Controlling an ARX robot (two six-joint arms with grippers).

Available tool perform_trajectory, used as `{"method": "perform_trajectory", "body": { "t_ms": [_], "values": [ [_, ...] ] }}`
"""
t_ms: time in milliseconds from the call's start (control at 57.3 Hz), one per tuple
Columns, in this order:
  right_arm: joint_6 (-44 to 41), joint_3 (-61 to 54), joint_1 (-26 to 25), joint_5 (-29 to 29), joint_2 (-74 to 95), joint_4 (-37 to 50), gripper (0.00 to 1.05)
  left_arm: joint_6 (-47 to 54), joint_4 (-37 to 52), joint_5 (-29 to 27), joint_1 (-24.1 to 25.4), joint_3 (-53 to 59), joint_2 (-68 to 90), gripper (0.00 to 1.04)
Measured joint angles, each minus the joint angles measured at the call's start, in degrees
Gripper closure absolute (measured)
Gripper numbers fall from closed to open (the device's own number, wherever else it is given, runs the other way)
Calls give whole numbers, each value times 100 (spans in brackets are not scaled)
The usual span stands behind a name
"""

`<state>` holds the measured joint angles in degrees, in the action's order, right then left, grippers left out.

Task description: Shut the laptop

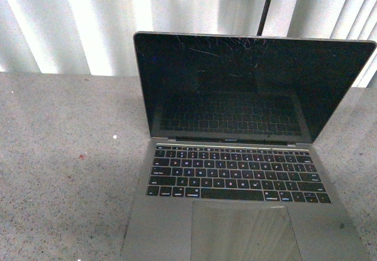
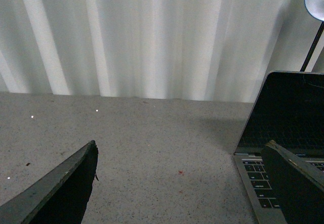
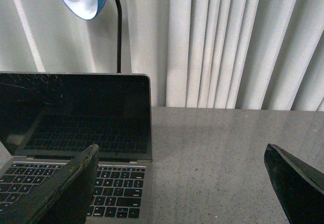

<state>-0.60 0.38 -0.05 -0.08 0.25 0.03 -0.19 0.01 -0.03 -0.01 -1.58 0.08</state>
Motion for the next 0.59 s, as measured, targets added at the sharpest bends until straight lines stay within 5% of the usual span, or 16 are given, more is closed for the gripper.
{"method": "perform_trajectory", "body": {
  "t_ms": [594],
  "values": [
    [-2,0,0,0,0,0,7,2,0,0,0,0,0,7]
  ]
}}
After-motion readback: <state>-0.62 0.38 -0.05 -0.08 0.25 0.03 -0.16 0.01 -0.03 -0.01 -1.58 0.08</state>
